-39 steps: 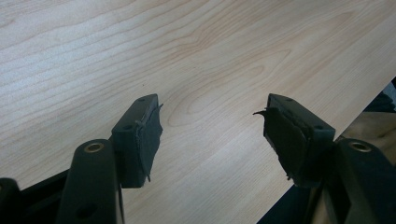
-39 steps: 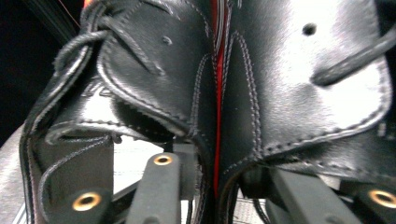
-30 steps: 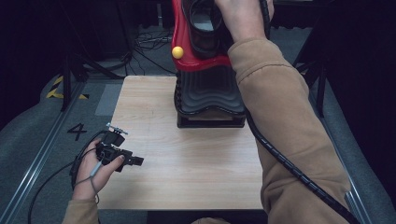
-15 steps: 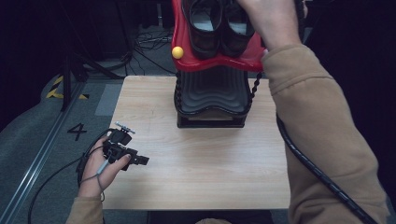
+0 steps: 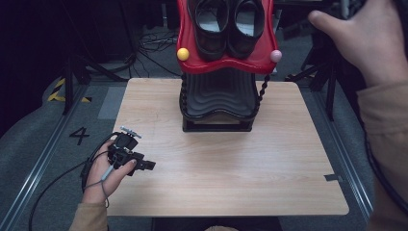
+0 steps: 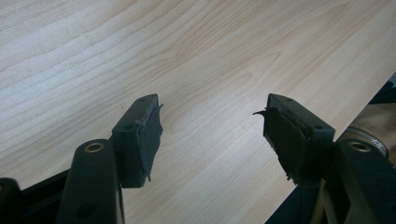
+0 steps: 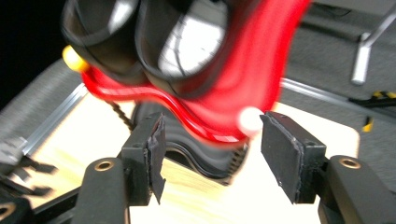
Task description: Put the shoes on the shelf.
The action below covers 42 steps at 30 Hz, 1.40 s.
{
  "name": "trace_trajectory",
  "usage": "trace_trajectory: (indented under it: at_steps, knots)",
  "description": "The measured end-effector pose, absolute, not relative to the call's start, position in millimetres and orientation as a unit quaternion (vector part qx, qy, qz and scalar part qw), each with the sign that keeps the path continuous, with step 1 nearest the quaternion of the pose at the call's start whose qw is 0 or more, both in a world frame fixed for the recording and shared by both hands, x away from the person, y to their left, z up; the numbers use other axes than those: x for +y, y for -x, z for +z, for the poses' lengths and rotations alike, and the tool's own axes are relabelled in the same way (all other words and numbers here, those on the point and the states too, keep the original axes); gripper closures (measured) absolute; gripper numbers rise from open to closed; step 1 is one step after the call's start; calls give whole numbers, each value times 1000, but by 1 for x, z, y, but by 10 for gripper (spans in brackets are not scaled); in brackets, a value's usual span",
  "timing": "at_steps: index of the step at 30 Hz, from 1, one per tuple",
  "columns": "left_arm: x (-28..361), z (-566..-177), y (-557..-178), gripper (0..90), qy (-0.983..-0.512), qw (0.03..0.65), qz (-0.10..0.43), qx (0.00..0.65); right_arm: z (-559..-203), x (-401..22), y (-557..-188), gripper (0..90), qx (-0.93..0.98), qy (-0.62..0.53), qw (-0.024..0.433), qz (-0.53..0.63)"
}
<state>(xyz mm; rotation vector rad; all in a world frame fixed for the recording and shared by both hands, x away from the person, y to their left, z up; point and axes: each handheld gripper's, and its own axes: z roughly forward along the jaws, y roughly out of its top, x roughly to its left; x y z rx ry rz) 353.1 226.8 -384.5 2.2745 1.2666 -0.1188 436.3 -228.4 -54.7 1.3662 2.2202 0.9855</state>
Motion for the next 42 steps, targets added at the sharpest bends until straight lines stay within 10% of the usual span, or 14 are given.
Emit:
trace_trajectory:
  at_steps: [18, 42]
  knots:
    - [232, -373, -339, 362, -834, 269, -27, 482, -125, -325, -398, 384, 819, -447, 166, 320]
    - [209, -379, -329, 369, -840, 257, -9, 477, -298, -320, -388, 329, 856, -366, 92, 353]
